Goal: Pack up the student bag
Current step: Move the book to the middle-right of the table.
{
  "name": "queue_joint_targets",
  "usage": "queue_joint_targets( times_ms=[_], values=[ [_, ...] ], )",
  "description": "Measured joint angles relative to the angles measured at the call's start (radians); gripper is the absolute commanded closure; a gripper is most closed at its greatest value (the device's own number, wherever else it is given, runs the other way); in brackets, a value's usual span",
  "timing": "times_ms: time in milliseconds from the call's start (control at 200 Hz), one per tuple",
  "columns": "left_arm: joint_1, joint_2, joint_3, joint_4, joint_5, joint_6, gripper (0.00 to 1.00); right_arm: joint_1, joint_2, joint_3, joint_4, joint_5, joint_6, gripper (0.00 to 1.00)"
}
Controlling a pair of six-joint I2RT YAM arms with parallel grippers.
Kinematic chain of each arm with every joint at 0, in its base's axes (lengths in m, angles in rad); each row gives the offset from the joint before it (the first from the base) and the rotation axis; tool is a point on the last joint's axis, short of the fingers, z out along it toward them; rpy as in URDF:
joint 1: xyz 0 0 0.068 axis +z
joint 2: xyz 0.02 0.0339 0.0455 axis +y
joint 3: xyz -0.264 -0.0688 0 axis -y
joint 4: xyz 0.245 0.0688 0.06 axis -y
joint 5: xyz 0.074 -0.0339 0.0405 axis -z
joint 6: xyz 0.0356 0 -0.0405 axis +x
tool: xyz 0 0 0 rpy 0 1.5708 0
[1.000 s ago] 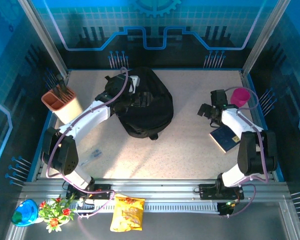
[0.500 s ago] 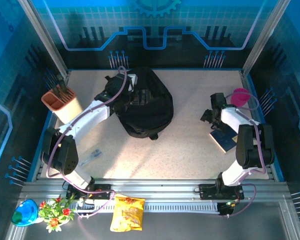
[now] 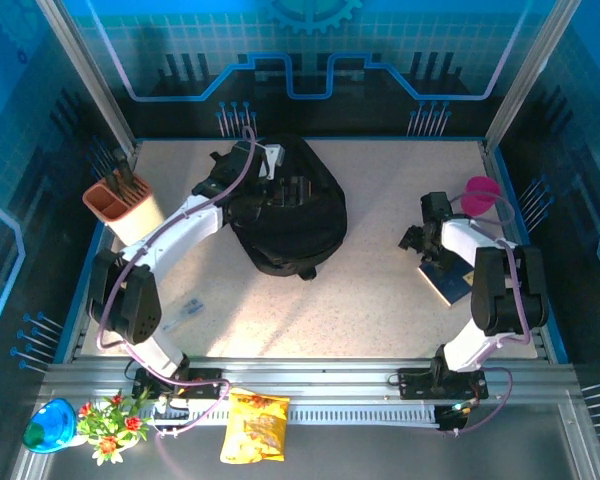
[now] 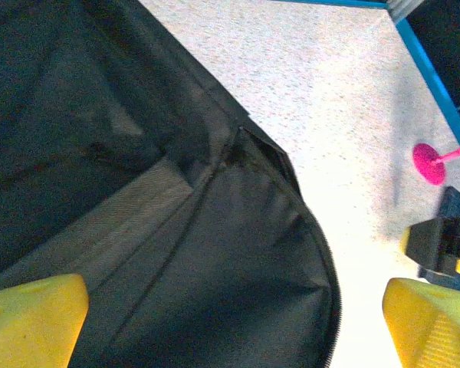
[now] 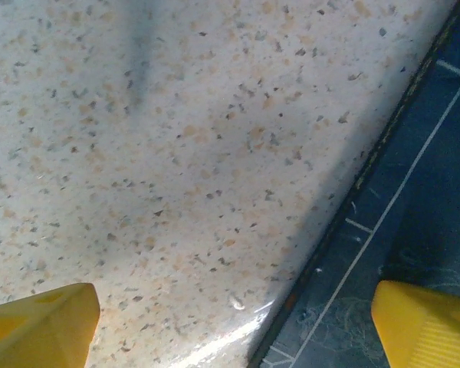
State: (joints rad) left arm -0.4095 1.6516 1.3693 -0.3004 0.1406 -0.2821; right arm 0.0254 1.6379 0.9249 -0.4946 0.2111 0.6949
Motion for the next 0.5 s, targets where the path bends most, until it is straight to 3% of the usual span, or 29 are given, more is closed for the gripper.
queue_joint_targets(
  times_ms=[230,495],
  values=[
    [-0.005,0.05,0.026,-0.001,0.087,-0.012,0.01,0.116,-0.069,-0.054,-0.013,-0.124,-0.002,0.12],
    [-0.061,0.142,0.124,-0.008,0.13,-0.051,0.01,0.369,-0.095,-0.096,0.083,-0.261,0.089,0.17]
  ],
)
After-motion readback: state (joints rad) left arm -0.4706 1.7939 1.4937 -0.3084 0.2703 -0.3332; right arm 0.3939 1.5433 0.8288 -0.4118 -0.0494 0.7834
